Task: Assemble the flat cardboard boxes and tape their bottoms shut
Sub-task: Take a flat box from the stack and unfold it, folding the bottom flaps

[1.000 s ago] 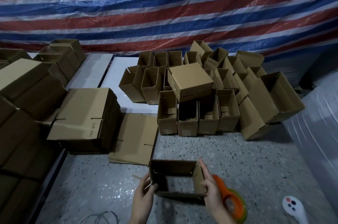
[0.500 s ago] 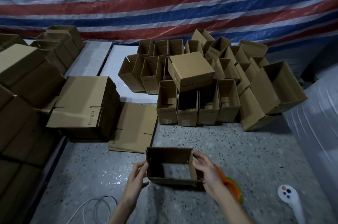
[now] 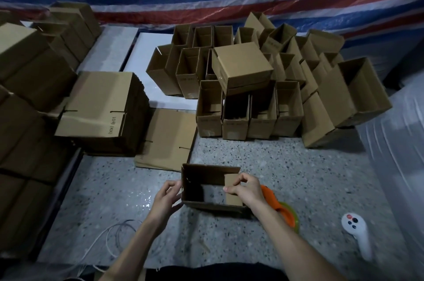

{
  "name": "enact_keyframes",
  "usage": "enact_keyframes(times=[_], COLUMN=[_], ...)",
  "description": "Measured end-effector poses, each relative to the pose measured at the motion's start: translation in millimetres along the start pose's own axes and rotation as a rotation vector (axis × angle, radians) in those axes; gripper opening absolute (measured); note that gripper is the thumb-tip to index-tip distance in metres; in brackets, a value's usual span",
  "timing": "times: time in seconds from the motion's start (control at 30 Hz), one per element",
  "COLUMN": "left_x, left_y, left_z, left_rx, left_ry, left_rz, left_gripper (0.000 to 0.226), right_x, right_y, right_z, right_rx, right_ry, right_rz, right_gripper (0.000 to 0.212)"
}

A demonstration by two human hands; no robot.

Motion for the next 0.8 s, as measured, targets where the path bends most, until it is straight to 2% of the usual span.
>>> enact_keyframes(times=[0.17,0.37,0.47,0.57,0.67,0.8], left_x=[4,10,13,12,18,16], left_y=[3,3,-8,-23,-24,-19], left_z=[-4,-14,-14,-17,-24,-25], left_rx=[-0.027,0.001,0.024,0.173,0.246,0.201], left_ry=[-0.003,0.026,-0.041,-0.123,-0.111,-0.162], left_rz=[-0.054,-0.113,-0.242,-0.450,-0.536,-0.488], left_gripper=[0.042,0.026,0.033,0.043,0.046,0.046], right_x=[4,4,6,8,8,10], right_y=[-5,-4,-5,-7,-7,1], right_z=[0,-3,-3,-4,2,9], right_rx=[-0.002,-0.030,-0.035,-0.026,-0.004,0.128], right_ry=[0.067,0.069,0.085,0.098,0.138,0.260], right_rz=[0.032,0.056,0.062,0.066,0.053,0.026], right_gripper=[0.037,0.038,0.035,0.034,0.034,0.028])
Point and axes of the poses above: each hand's wrist, its own z-axis away from the middle knuckle, its own y-axis out of the back of the hand, x = y × z, the point moved 4 cm from there along -z, towards the middle knuckle, and after that the axes turned 3 degrees about x, right-handed, at the moved point
